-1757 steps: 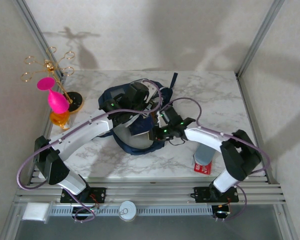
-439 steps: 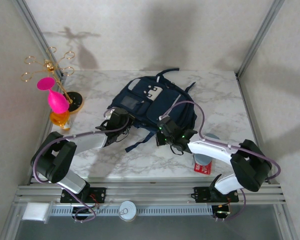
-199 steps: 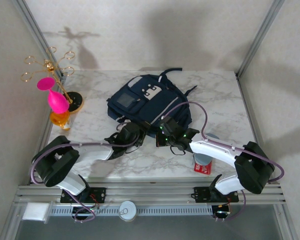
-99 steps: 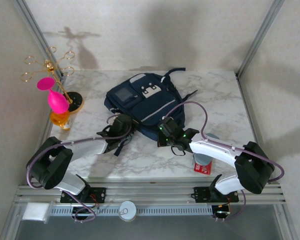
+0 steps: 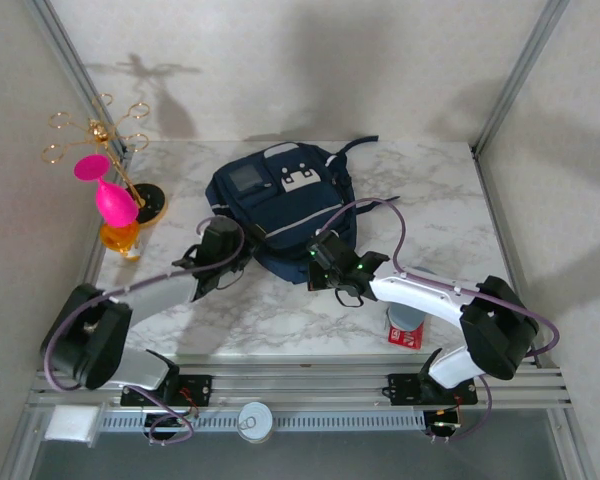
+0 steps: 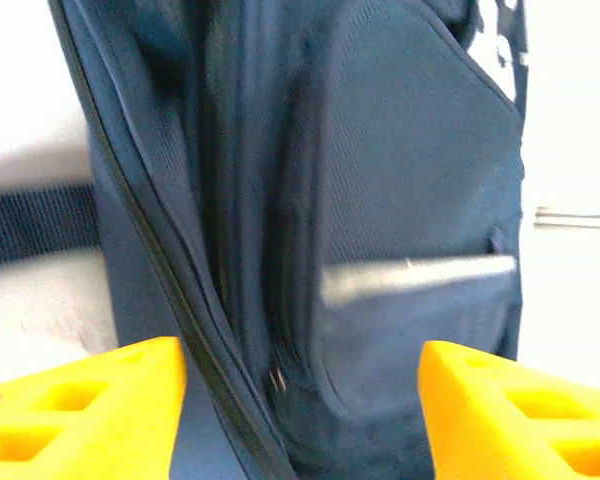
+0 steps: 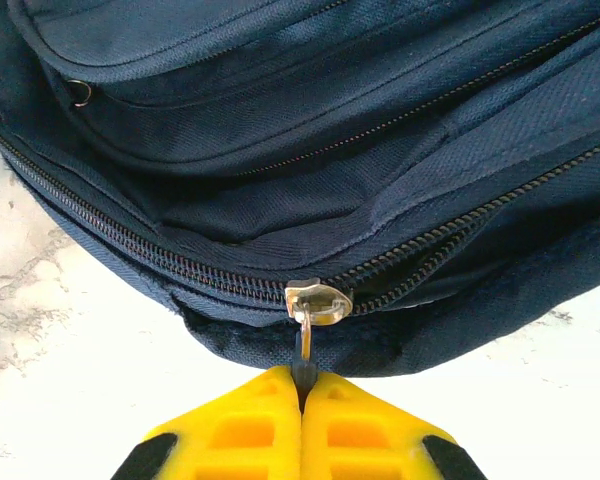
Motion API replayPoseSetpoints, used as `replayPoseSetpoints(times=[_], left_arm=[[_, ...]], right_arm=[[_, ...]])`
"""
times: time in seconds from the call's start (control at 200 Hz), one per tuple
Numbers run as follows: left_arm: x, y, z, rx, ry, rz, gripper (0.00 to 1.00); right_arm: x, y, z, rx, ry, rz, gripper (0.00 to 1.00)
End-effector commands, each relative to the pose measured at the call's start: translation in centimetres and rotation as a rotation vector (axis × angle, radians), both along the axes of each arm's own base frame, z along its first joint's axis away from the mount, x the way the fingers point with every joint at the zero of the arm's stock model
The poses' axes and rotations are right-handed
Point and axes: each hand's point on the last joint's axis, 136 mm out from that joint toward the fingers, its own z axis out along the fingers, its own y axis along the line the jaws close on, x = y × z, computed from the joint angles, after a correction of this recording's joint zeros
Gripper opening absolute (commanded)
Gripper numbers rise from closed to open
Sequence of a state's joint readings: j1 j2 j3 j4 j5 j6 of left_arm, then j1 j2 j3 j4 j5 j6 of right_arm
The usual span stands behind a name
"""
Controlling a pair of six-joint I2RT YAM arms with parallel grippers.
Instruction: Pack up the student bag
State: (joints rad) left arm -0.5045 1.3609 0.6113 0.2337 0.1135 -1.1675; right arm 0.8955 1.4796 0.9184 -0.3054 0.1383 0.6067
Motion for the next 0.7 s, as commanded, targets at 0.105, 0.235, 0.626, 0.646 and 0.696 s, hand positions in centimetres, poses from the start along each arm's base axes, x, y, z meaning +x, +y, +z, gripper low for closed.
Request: replayPoseSetpoints(times=[0.105,0.235,0.626,0.646,0.696], left_arm=[[-4.5,-3.7,-0.1,-0.210,0.032,0.072,0.74],[-3.6,-6.0,0.0,-0.258,0.048,0.094,0.76],[-0.2,-5.4,-1.4,-0.031,0.034,0.177,0.07],[-0.3,-4.7,-1.5,-0.007,0.035,0.184,0.02],[-0.5,-3.0,-1.6,0.043,0.022,0.201,0.00]], right_arm=[[-0.2,1.4,0.1,0.018,0.007,0.050,0.00],[-0.3,1.2,-0.4,0.011,0.005,0.056,0.00],[0.9,-1.5,-1.1,-0.137,-0.050,-0.001,0.00],[1.0,-2.0,-1.1,-0.152,-0.052,-0.010,0.00],[0.9,-3.3,-1.3,-0.178,-0.050,-0.027,0.00]])
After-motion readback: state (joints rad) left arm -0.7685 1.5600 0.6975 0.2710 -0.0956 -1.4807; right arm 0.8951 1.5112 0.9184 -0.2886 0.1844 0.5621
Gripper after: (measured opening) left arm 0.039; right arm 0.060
